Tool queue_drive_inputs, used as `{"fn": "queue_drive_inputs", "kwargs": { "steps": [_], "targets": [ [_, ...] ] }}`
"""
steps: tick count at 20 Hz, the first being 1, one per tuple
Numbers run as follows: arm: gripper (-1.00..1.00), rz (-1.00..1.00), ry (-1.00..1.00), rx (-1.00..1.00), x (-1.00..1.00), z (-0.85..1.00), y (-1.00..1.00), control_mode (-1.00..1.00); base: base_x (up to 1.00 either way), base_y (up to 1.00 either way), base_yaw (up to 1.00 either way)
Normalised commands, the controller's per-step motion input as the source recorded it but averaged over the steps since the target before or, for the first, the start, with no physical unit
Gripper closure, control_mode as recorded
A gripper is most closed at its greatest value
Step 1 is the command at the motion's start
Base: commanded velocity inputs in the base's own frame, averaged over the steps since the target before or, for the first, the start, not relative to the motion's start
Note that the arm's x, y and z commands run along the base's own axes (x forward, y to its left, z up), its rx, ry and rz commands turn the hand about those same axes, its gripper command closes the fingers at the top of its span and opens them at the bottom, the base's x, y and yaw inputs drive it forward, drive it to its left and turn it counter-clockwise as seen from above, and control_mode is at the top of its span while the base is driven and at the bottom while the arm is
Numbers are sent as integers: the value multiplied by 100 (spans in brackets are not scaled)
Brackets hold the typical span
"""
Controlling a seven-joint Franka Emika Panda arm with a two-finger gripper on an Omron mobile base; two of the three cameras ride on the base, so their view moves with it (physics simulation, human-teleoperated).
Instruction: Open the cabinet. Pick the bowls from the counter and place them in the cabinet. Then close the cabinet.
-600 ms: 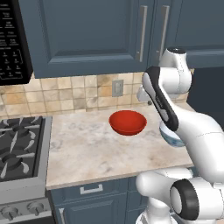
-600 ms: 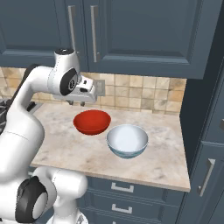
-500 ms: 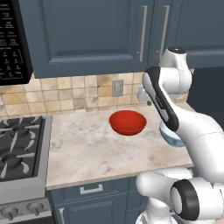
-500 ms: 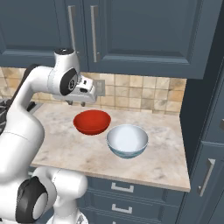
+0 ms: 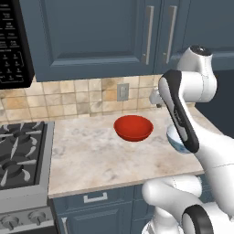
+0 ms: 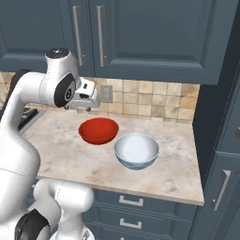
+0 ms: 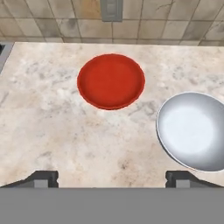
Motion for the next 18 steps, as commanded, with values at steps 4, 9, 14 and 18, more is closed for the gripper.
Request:
{"fn": "queue_drive_inputs", "kwargs": {
  "steps": [4,9,14,18],
  "targets": [
    [-100,0,-12,1,-14,65,-8,-100,0,0,0],
    [-100,-2,-11,3,-4,83,-2,-100,0,0,0],
    [-100,-1,-16,6,-1,84,0,-100,0,0,0],
    [-100,-2,-16,4,-1,67,-9,-100,0,0,0]
  ]
}}
